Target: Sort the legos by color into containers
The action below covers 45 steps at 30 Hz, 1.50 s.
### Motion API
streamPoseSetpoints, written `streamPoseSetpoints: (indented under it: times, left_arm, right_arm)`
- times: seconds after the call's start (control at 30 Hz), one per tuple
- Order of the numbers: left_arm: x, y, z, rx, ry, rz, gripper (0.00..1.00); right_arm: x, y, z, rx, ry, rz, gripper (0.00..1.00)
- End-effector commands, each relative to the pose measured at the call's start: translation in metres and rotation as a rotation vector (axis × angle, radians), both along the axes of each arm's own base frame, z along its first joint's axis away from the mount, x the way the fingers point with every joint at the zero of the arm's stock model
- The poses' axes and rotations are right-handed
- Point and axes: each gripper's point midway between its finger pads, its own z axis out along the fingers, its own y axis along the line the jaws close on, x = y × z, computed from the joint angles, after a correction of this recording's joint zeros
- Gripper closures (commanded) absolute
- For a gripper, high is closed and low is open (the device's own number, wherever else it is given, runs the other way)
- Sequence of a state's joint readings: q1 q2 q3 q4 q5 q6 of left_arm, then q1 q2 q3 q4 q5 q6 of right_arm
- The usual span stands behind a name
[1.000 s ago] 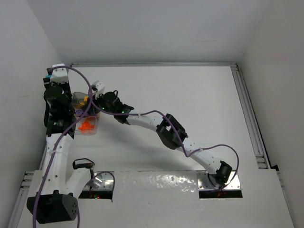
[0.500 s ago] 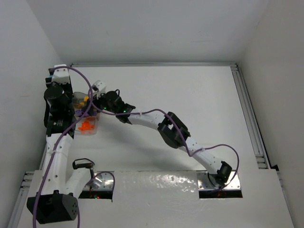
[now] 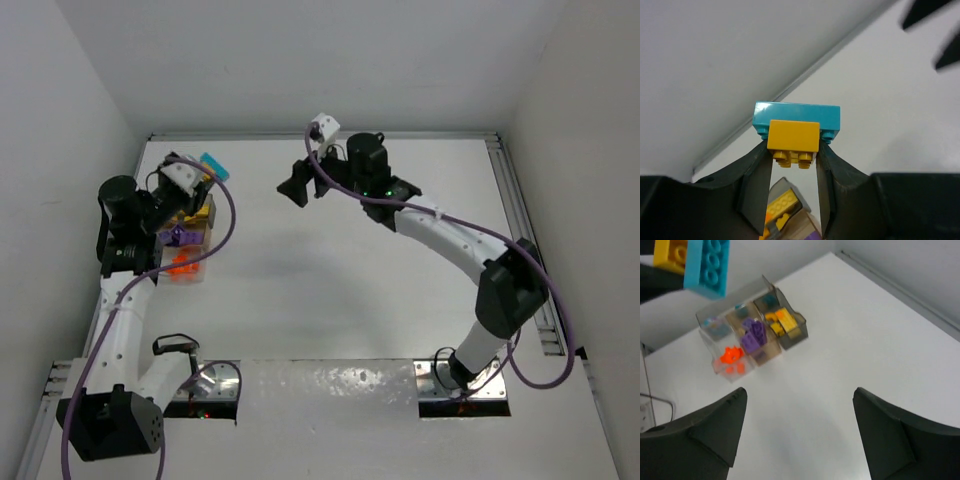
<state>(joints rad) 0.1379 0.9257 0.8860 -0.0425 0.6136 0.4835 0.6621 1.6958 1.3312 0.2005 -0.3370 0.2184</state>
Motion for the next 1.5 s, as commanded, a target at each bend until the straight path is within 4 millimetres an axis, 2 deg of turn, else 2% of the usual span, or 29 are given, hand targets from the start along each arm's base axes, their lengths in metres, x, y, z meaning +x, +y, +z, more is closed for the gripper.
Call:
streamPoseSetpoints:
  times: [0.0, 0.03, 0.1, 0.13, 0.2, 0.23, 0.27, 0.3, 0.37, 0.4, 0.5, 0.6, 0.8, 0.9, 0.93, 1.0, 1.03, 1.17, 1.23, 1.27, 1.3, 1.37, 1.47]
  left_arm:
    - [-0.035, -0.055, -0.006, 0.15, -0.114, -0.454, 1.0]
    - [-0.044, -0.067, -0.012, 0.13, -0.091, -0.564, 1.0]
    - [-0.046, -0.073, -0.013, 0.123, -0.084, -0.645, 1.0]
    - [-0.046, -0.078, -0.013, 0.083, -0.052, -0.704, 1.0]
    - [-0.044, -0.081, -0.012, 0.106, -0.073, -0.739, 1.0]
    - [-0.043, -0.081, -0.013, 0.121, -0.075, -0.737, 1.0]
    - [-0.042, -0.082, -0.013, 0.154, -0.106, -0.742, 1.0]
    - [-0.042, -0.083, -0.013, 0.162, -0.112, -0.741, 1.0]
    - [-0.04, -0.083, -0.009, 0.165, -0.125, -0.74, 1.0]
    - [-0.042, -0.084, -0.006, 0.164, -0.135, -0.749, 1.0]
    - [-0.048, -0.087, 0.0, 0.157, -0.155, -0.778, 1.0]
    - [-0.052, -0.091, 0.004, 0.15, -0.164, -0.796, 1.0]
    - [-0.056, -0.092, 0.005, 0.128, -0.155, -0.795, 1.0]
    - [-0.054, -0.092, 0.004, 0.131, -0.155, -0.788, 1.0]
    - [-0.054, -0.091, 0.005, 0.124, -0.148, -0.787, 1.0]
    - [-0.055, -0.092, 0.006, 0.123, -0.155, -0.789, 1.0]
    - [-0.054, -0.091, 0.006, 0.125, -0.157, -0.786, 1.0]
    - [-0.052, -0.091, 0.01, 0.13, -0.167, -0.772, 1.0]
    - [-0.053, -0.091, 0.013, 0.127, -0.173, -0.771, 1.0]
    - [-0.054, -0.091, 0.013, 0.125, -0.173, -0.772, 1.0]
    - [-0.054, -0.091, 0.014, 0.124, -0.173, -0.769, 1.0]
    - [-0.053, -0.09, 0.014, 0.127, -0.173, -0.758, 1.0]
    - [-0.051, -0.089, 0.015, 0.128, -0.175, -0.742, 1.0]
  right_arm:
    - [-0.028, -0.004, 0.003, -0.143, 0.091, 0.041, 0.14]
    - [-0.03, -0.006, 0.008, -0.136, 0.115, 0.033, 0.12]
    - [-0.044, -0.001, 0.023, -0.047, 0.147, 0.073, 0.07]
    - [-0.047, 0.007, 0.041, 0.031, 0.106, 0.115, 0.06]
    - [-0.063, 0.014, 0.055, 0.153, 0.181, 0.19, 0.02]
    - [-0.059, 0.017, 0.074, 0.232, 0.162, 0.206, 0.02]
    - [-0.058, 0.018, 0.078, 0.281, 0.198, 0.214, 0.02]
    - [-0.048, 0.019, 0.072, 0.346, 0.323, 0.187, 0.03]
    - [-0.043, 0.027, 0.089, 0.435, 0.337, 0.235, 0.06]
    - [-0.038, 0.034, 0.081, 0.453, 0.398, 0.243, 0.08]
    - [-0.04, 0.042, 0.091, 0.529, 0.453, 0.3, 0.1]
    - [-0.038, 0.05, 0.083, 0.532, 0.483, 0.312, 0.13]
    - [-0.044, 0.057, 0.086, 0.551, 0.495, 0.368, 0.17]
    - [-0.051, 0.061, 0.085, 0.542, 0.495, 0.402, 0.28]
    - [-0.052, 0.064, 0.082, 0.537, 0.5, 0.407, 0.36]
    - [-0.054, 0.068, 0.08, 0.535, 0.511, 0.413, 0.43]
    - [-0.054, 0.072, 0.077, 0.532, 0.527, 0.416, 0.51]
    - [-0.053, 0.077, 0.075, 0.535, 0.552, 0.419, 0.67]
    - [-0.053, 0.078, 0.076, 0.528, 0.55, 0.425, 0.62]
    - [-0.052, 0.079, 0.073, 0.521, 0.558, 0.424, 0.56]
    - [-0.051, 0.079, 0.072, 0.518, 0.561, 0.418, 0.56]
    - [-0.052, 0.079, 0.072, 0.519, 0.56, 0.417, 0.63]
    - [-0.052, 0.08, 0.075, 0.519, 0.552, 0.429, 0.69]
